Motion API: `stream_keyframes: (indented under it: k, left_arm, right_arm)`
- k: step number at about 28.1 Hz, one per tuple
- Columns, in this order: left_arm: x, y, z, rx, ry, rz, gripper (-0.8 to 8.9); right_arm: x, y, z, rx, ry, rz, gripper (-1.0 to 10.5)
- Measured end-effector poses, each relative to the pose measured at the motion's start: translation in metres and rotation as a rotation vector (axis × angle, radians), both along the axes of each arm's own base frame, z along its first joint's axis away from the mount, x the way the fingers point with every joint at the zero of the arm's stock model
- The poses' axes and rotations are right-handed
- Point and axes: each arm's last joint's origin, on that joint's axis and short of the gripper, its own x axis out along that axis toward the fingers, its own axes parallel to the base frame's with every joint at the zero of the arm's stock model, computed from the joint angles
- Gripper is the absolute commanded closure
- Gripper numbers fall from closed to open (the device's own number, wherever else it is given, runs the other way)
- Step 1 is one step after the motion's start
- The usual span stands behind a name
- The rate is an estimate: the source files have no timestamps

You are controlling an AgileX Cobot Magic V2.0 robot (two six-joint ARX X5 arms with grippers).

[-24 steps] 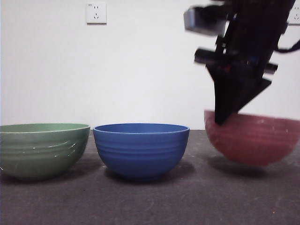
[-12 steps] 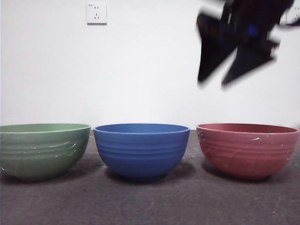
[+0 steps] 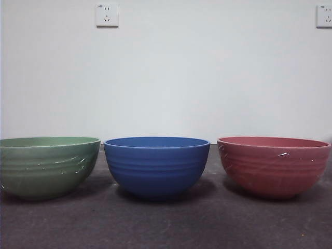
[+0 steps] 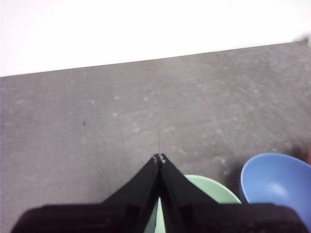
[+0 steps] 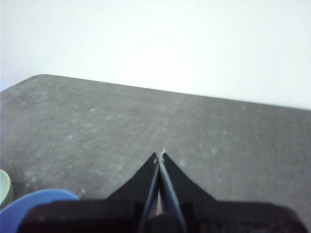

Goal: Pick up the green bowl on the top,put the green bowl on the left,pick up the red bowl in the middle,put the red bowl on the right

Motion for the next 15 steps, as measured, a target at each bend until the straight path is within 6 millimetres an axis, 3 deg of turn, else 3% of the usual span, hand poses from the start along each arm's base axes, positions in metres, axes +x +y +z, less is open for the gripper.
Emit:
stream_keyframes:
  k: [4,15]
  left_arm:
    - [-0.01,0.001,-0.027,-0.004,0.006,-0.011,8.17]
    - [-0.01,0.001,-0.033,0.0,0.068,-0.002,8.17]
  right_arm:
    - [-0.013,-0.006,-0.025,0.022,0.03,-0.043,9.4]
    - [-0.013,-0.008,-0.025,0.024,0.029,-0.121,9.4]
